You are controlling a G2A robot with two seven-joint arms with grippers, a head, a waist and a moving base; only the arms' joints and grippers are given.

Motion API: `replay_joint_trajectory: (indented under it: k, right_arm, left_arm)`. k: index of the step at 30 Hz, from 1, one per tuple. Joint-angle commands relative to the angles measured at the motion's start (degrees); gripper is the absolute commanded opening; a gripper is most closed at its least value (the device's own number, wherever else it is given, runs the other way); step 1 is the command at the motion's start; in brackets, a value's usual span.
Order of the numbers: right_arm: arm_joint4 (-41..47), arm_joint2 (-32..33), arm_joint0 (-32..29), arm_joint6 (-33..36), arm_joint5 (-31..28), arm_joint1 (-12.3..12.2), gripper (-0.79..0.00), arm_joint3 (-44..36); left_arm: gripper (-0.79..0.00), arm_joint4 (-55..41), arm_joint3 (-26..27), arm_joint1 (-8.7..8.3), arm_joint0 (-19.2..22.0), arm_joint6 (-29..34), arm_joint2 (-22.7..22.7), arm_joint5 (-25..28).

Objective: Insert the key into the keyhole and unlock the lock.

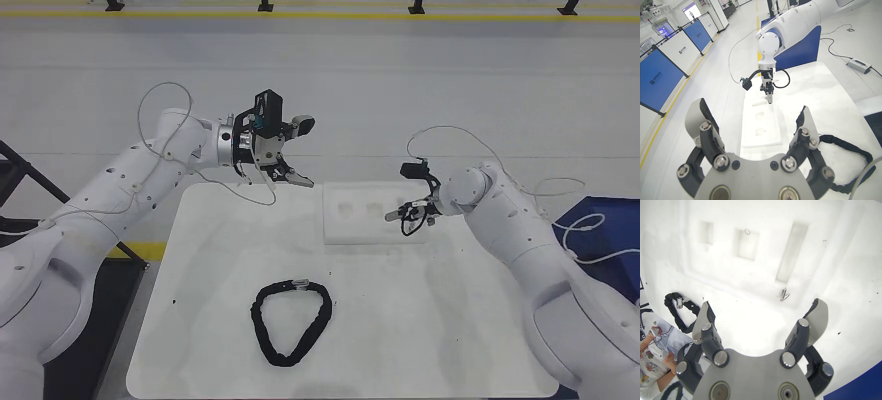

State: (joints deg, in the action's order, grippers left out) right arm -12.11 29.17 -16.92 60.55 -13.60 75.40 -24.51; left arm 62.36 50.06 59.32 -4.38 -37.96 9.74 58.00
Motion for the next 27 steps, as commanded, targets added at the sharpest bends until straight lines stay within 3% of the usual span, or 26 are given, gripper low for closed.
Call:
replay_joint_trajectory:
  k: [1,8,12,16,23,27]
  right_arm:
    - [-0.26,-0.29,0.16,-0.1,-0.23,0.66,0.0,0.8]
    - [-2.14,-1.51,0.67,-0.35,-0.31,3.09,-0.009,4.14]
    - [-2.76,-1.83,0.9,-0.24,-0.52,4.24,-0.077,6.04]
    - [-3.75,-2.06,1.33,-0.71,0.05,5.14,-0.225,7.94]
    - [-5.46,-2.32,1.86,-1.0,1.8,6.35,-0.4,10.34]
    - [-6.34,-2.34,2.07,-1.4,2.56,6.85,-0.44,11.35]
  left_arm:
    - [0.0,-0.01,0.0,0.0,0.0,0.0,0.0,0.0]
    - [0.0,-0.01,0.0,0.0,0.0,0.0,0.0,0.0]
    - [0.0,-0.01,0.0,0.0,0.0,0.0,0.0,0.0]
    - [0.0,-0.01,0.0,0.0,0.0,0.0,0.0,0.0]
    - [0.0,-0.01,0.0,0.0,0.0,0.0,0.0,0.0]
    - [0.0,-0.01,0.0,0.0,0.0,0.0,0.0,0.0]
